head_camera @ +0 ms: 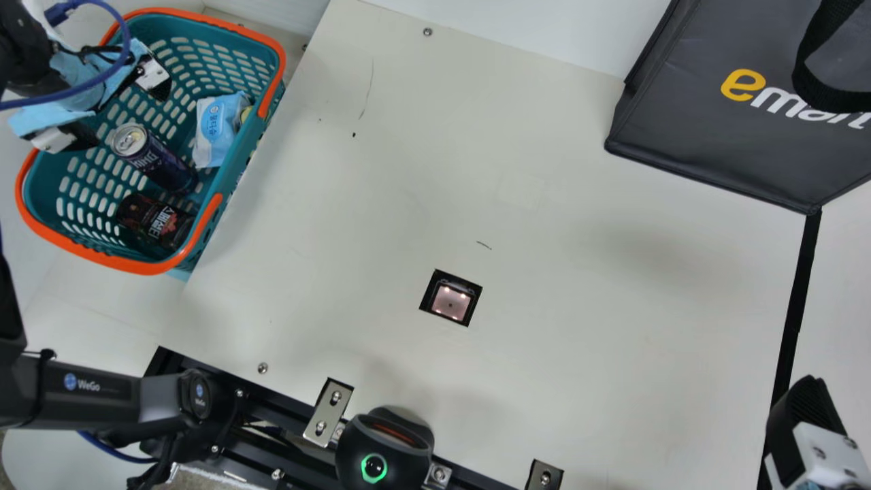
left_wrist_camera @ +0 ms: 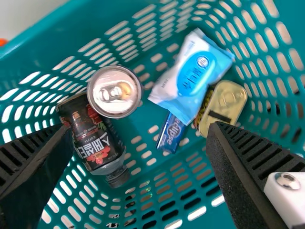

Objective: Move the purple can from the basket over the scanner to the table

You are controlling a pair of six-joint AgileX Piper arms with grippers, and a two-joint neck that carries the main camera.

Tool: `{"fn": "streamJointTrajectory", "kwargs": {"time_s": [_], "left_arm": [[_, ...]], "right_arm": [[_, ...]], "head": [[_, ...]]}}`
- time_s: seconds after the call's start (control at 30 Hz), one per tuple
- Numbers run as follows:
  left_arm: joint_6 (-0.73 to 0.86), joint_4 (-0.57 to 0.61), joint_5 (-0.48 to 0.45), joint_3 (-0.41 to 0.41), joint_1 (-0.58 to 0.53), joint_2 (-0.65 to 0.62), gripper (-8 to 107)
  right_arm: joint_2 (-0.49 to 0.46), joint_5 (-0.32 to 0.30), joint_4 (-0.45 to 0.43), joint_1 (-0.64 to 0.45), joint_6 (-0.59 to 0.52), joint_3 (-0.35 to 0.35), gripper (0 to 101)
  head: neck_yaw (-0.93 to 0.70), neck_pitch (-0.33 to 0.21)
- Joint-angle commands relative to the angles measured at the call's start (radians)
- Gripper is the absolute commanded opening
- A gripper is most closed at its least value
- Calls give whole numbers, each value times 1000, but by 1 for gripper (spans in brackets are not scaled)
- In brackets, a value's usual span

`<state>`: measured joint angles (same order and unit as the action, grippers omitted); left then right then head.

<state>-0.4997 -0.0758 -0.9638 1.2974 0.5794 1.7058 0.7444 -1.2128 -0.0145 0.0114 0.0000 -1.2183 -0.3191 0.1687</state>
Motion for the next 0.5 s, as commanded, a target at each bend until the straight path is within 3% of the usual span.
{"fn": "streamJointTrajectory", "kwargs": {"time_s": [0.0, 0.47], "left_arm": [[-64, -20, 11, -9, 2, 0, 90], [-274, -148, 116, -107, 4, 28, 90]], "right_arm": [[0, 0, 0, 0, 0, 0, 95], [0, 0, 0, 0, 0, 0, 95]], "head": [[-2, -30], [-2, -30]]}}
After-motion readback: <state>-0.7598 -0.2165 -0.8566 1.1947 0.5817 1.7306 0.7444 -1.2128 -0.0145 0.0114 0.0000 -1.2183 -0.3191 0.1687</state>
